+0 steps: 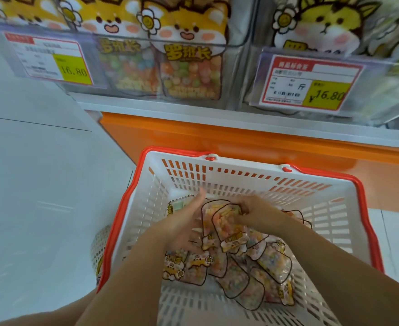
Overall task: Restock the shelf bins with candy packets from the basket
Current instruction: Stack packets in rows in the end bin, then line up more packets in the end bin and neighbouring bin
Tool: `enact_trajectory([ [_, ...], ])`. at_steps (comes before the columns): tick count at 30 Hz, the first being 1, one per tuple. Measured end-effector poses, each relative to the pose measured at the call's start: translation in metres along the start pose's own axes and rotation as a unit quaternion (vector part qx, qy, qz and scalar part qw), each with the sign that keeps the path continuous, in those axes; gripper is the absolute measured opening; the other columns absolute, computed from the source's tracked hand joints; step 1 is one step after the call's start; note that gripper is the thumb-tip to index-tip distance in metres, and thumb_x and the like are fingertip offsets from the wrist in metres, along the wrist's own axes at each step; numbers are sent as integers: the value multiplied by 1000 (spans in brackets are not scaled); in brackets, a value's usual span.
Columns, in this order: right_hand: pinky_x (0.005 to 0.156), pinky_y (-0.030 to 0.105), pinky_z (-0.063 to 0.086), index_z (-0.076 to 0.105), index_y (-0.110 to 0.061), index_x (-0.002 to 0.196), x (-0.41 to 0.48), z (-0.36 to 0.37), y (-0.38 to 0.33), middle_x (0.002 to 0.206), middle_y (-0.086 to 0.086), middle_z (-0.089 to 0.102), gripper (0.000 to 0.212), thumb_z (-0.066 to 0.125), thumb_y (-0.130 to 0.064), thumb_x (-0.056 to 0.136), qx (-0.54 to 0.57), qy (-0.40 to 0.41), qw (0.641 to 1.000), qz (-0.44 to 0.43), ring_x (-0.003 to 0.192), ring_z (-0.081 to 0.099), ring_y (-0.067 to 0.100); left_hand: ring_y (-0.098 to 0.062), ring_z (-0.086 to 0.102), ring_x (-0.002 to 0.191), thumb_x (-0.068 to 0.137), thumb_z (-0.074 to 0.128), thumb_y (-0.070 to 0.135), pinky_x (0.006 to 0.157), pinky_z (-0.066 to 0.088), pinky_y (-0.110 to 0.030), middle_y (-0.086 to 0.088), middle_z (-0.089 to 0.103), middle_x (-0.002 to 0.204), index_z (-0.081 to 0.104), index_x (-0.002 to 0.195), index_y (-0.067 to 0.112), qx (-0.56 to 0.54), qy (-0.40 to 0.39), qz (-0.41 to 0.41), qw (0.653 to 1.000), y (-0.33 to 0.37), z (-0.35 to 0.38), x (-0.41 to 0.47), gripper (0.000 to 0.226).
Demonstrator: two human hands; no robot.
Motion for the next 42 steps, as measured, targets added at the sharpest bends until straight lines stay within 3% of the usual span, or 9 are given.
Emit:
enact_trajectory([
  [3, 58, 37, 37, 66, -11, 91, -10, -1, -1, 70, 16, 46, 22, 71, -32, 88, 10, -14, 1000, -4, 59, 45, 27, -37, 38, 140, 70, 75, 70, 90, 54, -57, -6, 38, 155, 37, 151, 31, 49, 24, -21, 998, -7, 0, -4, 97],
  [7, 62, 31, 44, 68, -20, 101, -16, -10, 7, 75, 7, 59, 11, 68, -28, 93, 82, 23, 996, 8, 66, 56, 20, -17, 55, 108, 95, 67, 32, 88, 49, -35, -6, 65, 128, 68, 119, 23, 147, 51, 17, 988, 5, 2, -12, 25],
  [16, 53, 31, 46, 56, -4, 97, -27, 31, 37, 53, 7, 49, 22, 69, -21, 93, 462, 57, 871, 160, 43, 47, 17, -2, 60, 96, 91, 68, 45, 82, 47, -24, 18, 66, 102, 65, 102, 39, 367, 92, 110, 919, 34, 19, -17, 13],
  [22, 91, 34, 51, 38, -38, 140, -22, 25, 44, 124, -16, 51, 102, 86, -66, 55, 134, 82, 983, 93, 111, 56, 11, -20, 57, 111, 87, 74, 29, 83, 42, -30, 1, 58, 127, 54, 133, 21, 610, 61, 29, 790, 22, 16, -4, 51],
  [25, 90, 34, 50, 57, -32, 123, -20, 46, 24, 114, -16, 58, 64, 85, -51, 69, 66, -33, 997, 6, 104, 57, 7, -22, 56, 120, 85, 77, 34, 88, 45, -32, 0, 57, 137, 54, 139, 22, 641, 56, 11, 766, 13, 17, 4, 60],
  [29, 67, 31, 38, 60, -15, 84, -18, 38, 48, 79, 1, 52, 35, 77, -45, 81, 73, -1, 997, 22, 71, 49, 17, -10, 63, 94, 85, 78, 34, 79, 51, -26, 4, 69, 108, 68, 113, 20, 463, 184, 131, 857, 40, 6, -2, 33],
  [32, 67, 40, 48, 65, -4, 103, -21, 32, 87, 88, 5, 64, 54, 80, -50, 77, 275, 75, 950, 123, 76, 61, 25, -8, 62, 93, 87, 75, 36, 76, 51, -26, 4, 66, 107, 49, 137, 21, 194, 286, 177, 922, 45, -24, -16, 58],
  [35, 77, 39, 56, 66, -7, 114, -20, 44, 96, 105, 12, 74, 57, 85, -41, 73, 442, 99, 873, 180, 92, 69, 30, -20, 63, 109, 85, 74, 49, 84, 57, -40, 0, 61, 125, 49, 126, 25, 49, 215, 63, 973, 7, -13, -2, 53],
  [42, 75, 34, 57, 74, -10, 95, -11, 71, 81, 90, 5, 74, 37, 65, -45, 93, 380, 69, 907, 171, 87, 70, 26, -25, 71, 101, 84, 80, 23, 90, 57, -53, -4, 75, 109, 68, 112, 21, -48, 208, 98, 972, -21, -15, 24, 30],
])
Point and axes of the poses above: each hand's wrist, its own x-axis towards the middle knuckle, its own z-axis out of the palm, y = z × x, the point moved 9 cm from there along x, towards the middle knuckle
